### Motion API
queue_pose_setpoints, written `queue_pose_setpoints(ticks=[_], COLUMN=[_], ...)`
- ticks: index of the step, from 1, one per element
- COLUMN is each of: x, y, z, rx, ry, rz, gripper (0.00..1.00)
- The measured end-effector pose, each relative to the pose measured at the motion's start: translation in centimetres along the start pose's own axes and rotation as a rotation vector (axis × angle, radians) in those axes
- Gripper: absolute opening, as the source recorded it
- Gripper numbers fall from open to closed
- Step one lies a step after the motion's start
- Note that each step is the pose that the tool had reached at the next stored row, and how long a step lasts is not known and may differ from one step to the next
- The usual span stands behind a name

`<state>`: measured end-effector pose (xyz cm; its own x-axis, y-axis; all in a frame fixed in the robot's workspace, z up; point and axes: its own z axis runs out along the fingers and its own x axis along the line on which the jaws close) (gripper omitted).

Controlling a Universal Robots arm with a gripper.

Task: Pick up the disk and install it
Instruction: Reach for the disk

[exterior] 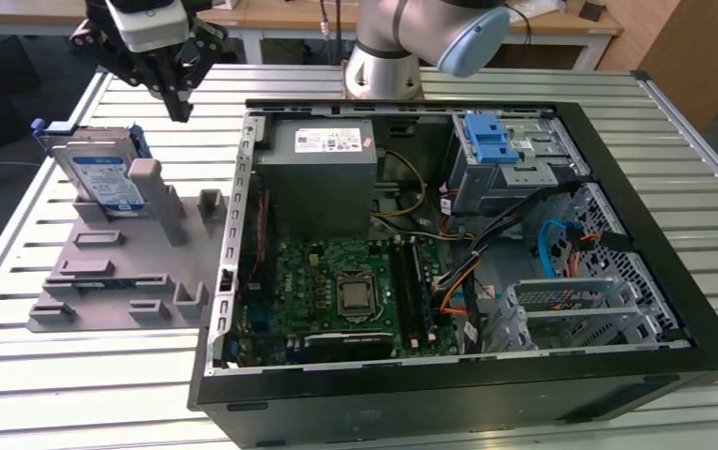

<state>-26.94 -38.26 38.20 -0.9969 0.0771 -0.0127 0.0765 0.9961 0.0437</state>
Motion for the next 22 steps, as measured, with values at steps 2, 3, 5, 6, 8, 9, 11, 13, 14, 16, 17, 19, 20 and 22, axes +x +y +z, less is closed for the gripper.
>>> queue_pose_setpoints(ticks=[2,3,5,6,8,9,11,13,14,16,17,19,20,22], x=[0.7,1.03,1.65,1.93,2.5,2.8,3.49,4.21,4.55,5.27,5.66,6.38,6.74,7.45], y=[0.15,0.19,0.25,0.28,0.37,0.43,0.56,0.68,0.73,0.78,0.81,0.85,0.85,0.88], z=[0.16,0.22,0.33,0.37,0.47,0.53,0.67,0.74,0.77,0.83,0.87,0.9,0.92,0.97], rx=[0.0,0.0,0.0001,0.0003,0.0005,0.0006,0.0007,0.0007,0.0007,0.0006,0.0006,0.0008,0.0007,0.0007], ry=[0.0005,0.001,0.003,0.0048,0.0073,0.0083,0.0094,0.0096,0.0096,0.0096,0.0096,0.0099,0.01,0.0103], rz=[0.0,0.0,0.0,0.0,0.0,0.0,0.0,0.001,0.0,0.0,0.0,0.001,0.0,0.0], gripper=[0.11,0.11,0.11,0.11,0.11,0.11,0.11,0.11,0.11,0.11,0.11,0.11,0.11,0.11])
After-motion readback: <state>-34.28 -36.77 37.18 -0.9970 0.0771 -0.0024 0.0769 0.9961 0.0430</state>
